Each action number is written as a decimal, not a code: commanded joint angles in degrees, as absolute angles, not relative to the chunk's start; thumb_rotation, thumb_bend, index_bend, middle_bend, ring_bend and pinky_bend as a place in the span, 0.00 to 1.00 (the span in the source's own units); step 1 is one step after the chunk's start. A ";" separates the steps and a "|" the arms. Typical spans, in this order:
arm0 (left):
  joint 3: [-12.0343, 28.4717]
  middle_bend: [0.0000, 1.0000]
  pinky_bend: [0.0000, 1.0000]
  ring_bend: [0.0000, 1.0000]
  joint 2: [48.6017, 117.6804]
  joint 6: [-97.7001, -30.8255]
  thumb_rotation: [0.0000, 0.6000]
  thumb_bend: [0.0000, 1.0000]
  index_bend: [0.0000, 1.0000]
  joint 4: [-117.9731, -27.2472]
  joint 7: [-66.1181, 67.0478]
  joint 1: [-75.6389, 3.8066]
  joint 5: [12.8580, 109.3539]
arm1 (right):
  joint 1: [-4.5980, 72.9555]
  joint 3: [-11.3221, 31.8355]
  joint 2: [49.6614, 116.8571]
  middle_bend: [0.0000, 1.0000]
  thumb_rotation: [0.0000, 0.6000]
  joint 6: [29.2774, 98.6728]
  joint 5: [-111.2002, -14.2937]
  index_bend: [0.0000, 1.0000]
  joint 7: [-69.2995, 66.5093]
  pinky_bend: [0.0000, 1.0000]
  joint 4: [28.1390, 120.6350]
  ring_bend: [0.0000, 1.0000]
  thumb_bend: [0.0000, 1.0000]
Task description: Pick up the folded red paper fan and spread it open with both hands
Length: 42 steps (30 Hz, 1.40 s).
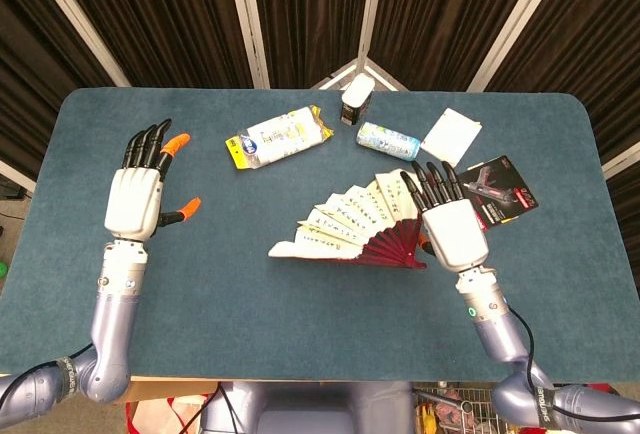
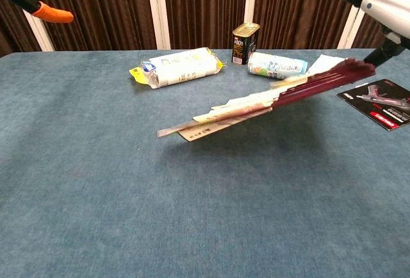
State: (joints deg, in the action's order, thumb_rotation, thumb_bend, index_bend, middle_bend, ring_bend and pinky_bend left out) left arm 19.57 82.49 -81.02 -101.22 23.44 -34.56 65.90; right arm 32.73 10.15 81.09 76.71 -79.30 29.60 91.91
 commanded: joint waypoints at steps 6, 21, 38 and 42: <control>19.20 0.00 0.00 0.00 81.39 -80.95 1.00 0.19 0.17 -101.59 22.16 -33.68 66.27 | 31.79 9.39 78.87 0.00 1.00 74.38 -75.39 0.00 35.90 0.00 94.18 0.00 0.10; 19.25 0.00 0.00 0.00 78.79 -80.79 1.00 0.15 0.16 -103.10 20.99 -32.70 67.02 | 33.57 5.04 70.10 0.00 1.00 61.77 -68.11 0.00 41.82 0.00 102.80 0.00 0.04; 10.19 0.00 0.00 0.00 68.71 -84.03 1.00 0.14 0.12 -108.81 15.70 -23.32 74.55 | 27.38 3.52 68.59 0.00 1.00 70.14 -67.25 0.00 36.72 0.00 104.62 0.00 0.04; 5.94 0.00 0.00 0.00 64.60 -85.67 1.00 0.08 0.09 -109.31 12.70 -19.38 79.00 | 24.13 2.46 67.94 0.00 1.00 72.73 -68.31 0.00 31.43 0.00 105.16 0.00 0.04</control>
State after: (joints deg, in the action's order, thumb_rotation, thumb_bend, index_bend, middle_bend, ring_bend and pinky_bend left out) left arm 8.08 66.61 -84.42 -108.66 14.44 -21.46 76.79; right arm 26.27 3.34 68.52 70.88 -67.62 34.22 104.63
